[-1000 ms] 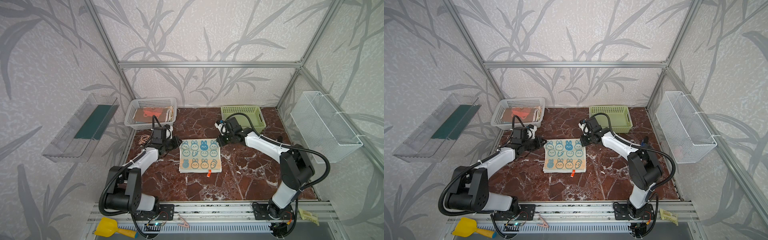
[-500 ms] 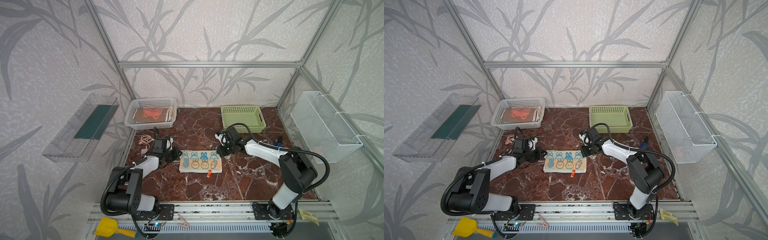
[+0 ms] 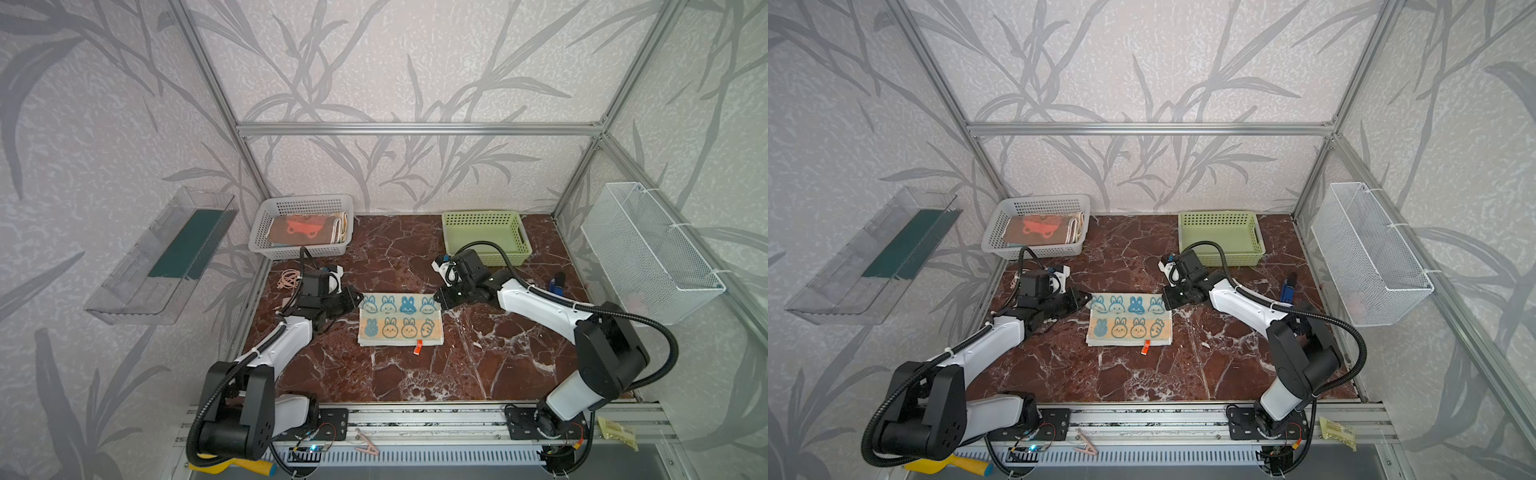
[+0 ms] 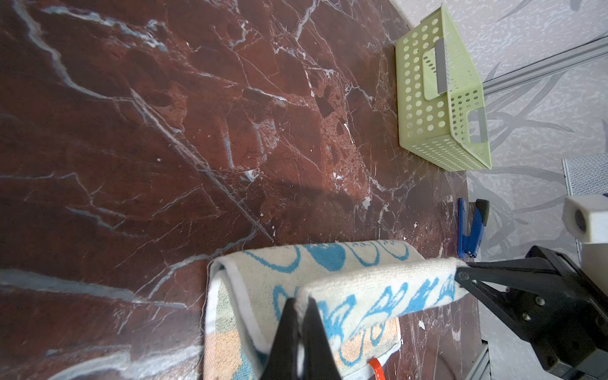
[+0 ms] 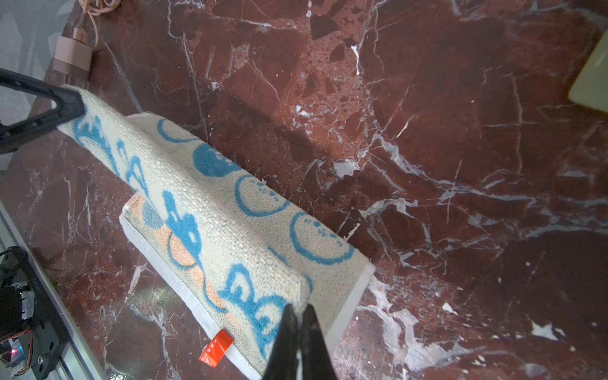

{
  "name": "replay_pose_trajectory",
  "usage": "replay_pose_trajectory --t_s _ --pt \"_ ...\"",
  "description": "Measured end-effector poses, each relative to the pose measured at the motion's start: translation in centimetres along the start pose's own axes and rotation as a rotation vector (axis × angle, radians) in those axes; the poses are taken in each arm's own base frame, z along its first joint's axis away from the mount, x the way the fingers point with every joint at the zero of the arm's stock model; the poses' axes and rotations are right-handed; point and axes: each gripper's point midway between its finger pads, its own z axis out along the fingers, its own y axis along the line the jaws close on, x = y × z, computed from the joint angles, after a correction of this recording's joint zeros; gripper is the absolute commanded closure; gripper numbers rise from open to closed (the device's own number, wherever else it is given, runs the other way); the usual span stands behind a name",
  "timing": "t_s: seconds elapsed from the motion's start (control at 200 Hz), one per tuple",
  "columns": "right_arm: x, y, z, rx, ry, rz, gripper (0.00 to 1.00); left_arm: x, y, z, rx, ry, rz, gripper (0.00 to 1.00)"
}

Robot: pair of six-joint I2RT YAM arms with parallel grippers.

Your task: Fold and stack the towels

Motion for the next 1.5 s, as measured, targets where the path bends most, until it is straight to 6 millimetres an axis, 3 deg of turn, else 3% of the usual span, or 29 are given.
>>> replay_pose_trajectory --t_s 0.115,0.3,0.46,0.53,0.66,0.785,0.995,1.16,1.325,1.499 --pt "1.0 -0.2 0.2 0.0 0.015 0.004 1.0 1.4 0.8 0.2 -0.011 0.026 -0.017 1.0" --pt "4.1 -0.8 1.1 -0.002 0.077 0.021 1.0 5.4 2.5 0.0 -0.036 0.09 -0.048 1.0" --pt "5.1 -0.8 1.8 -0.024 0.092 0.022 1.0 6.4 3.2 0.0 -0.054 0.105 -0.058 1.0" --pt "5.2 -0.7 2.1 -0.037 0.097 0.021 1.0 6.6 3.6 0.0 -0.068 0.105 -0.061 0.85" --pt "5.9 -0.2 2.4 -0.071 0.116 0.012 0.77 6.7 4.4 -0.1 -0.11 0.097 -0.077 0.65" --pt "6.9 0.4 2.4 -0.11 0.143 0.003 0.6 6.4 4.6 -0.9 -0.142 0.073 -0.07 0.65" --pt "6.1 1.7 0.4 -0.141 0.108 -0.017 0.58 3.9 3.2 -2.8 -0.144 -0.041 -0.008 0.68" --pt "4.1 2.1 -0.5 -0.133 0.061 -0.033 0.58 2.0 2.1 -2.7 -0.146 -0.061 0.01 0.68" --pt "3.1 2.7 0.7 -0.132 0.076 -0.035 0.58 2.2 1.3 -0.9 -0.18 0.032 0.021 0.49" --pt "6.1 4.7 2.7 -0.117 0.179 -0.094 0.59 3.8 2.7 -0.6 -0.265 0.123 -0.022 0.34"
